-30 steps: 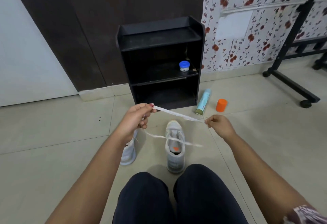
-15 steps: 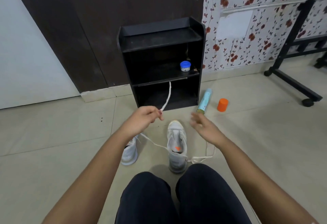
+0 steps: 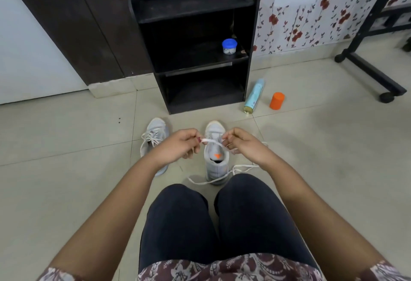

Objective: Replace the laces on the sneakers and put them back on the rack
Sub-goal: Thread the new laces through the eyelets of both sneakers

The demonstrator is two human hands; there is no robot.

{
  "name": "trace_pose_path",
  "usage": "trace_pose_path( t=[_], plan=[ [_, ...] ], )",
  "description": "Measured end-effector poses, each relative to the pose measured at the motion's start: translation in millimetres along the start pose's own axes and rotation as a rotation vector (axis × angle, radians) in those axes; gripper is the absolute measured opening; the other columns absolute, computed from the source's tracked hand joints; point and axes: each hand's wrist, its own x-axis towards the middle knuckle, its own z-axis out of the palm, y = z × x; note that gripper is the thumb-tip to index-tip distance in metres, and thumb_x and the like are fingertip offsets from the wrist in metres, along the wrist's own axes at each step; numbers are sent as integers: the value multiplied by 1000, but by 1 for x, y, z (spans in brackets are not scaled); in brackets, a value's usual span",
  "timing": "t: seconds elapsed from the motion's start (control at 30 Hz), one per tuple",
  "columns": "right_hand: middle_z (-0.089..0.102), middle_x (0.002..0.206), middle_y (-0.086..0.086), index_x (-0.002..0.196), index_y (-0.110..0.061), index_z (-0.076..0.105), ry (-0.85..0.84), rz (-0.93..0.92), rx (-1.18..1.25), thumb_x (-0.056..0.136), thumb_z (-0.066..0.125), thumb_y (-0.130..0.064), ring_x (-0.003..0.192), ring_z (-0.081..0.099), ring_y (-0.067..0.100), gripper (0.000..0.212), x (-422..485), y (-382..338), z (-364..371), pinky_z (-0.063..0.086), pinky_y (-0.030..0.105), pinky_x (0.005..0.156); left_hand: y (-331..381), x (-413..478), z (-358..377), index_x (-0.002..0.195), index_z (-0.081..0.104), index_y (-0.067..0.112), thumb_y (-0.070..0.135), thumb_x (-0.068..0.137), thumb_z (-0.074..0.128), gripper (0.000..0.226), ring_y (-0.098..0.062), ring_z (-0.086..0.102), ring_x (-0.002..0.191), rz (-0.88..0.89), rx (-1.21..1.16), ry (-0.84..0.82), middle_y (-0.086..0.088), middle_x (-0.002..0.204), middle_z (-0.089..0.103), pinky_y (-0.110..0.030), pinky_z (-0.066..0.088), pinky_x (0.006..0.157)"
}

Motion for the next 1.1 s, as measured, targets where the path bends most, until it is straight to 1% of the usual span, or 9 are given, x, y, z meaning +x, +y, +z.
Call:
trace_pose_path(
  t=[0.17,0.27,0.37,0.5,0.63,0.73,0.93,1.03,1.1],
  plan=[
    [51,133,-8,146,-20,30,-316,34,-9,94,58,-15,127,44,6,59,4,26,59,36,25,105,8,4,8,89,61,9,8,100,40,24,-15,57,60,20,-547,123,0,66,57,-24,51,64],
    [63,91,-2,117,-13,60,-286,-49,-17,100,49,-23,85,58,-4,23,3,34,73,42,15,85,5,9,-5,85,58,11,14,100,40,24,-8,41,47,-56,-593,189,3,61,44,-17,36,44],
    [57,75,0,82,-28,68,-174,-91,-50,98,52,-31,73,55,8,23,-1,44,49,44,28,79,-7,10,-27,76,49,16,10,98,37,26,-8,34,43,-121,-331,448,1,62,42,-20,27,40],
    [58,77,6,77,-14,66,42,3,4,96,52,-9,75,51,13,24,-12,74,-10,38,29,81,-44,0,-47,86,50,8,16,97,33,22,-27,56,78,-171,307,774,-9,81,63,-39,44,70],
    [51,64,-6,81,-6,65,7,-38,16,96,54,-14,60,44,3,20,-17,49,8,37,14,64,-30,4,8,92,53,10,13,100,34,20,-14,58,75,-121,47,488,2,83,70,-19,40,65],
    [54,64,0,73,-16,63,-11,-120,68,96,57,-20,59,44,13,24,-11,20,37,36,25,59,-14,12,53,82,49,18,12,100,36,22,3,45,49,-105,-67,234,3,73,62,-20,32,51],
    [44,58,-6,70,-12,56,21,69,98,97,53,-26,56,39,13,30,-27,52,-27,35,25,59,-46,10,0,96,54,9,22,101,35,24,-32,58,80,-145,354,609,-13,82,60,-41,43,72],
    [47,64,-4,74,-13,61,97,140,19,96,53,-28,63,41,14,28,-37,72,-39,35,25,62,-64,0,-17,107,49,5,22,101,31,26,-38,59,92,-326,745,543,-20,100,63,-37,40,70],
    [46,56,-12,72,-16,61,40,97,17,96,55,-22,57,41,7,26,-34,61,-16,33,19,56,-58,-1,1,108,47,7,19,100,34,20,-31,61,90,-288,683,436,-13,104,67,-36,41,73]
  ],
)
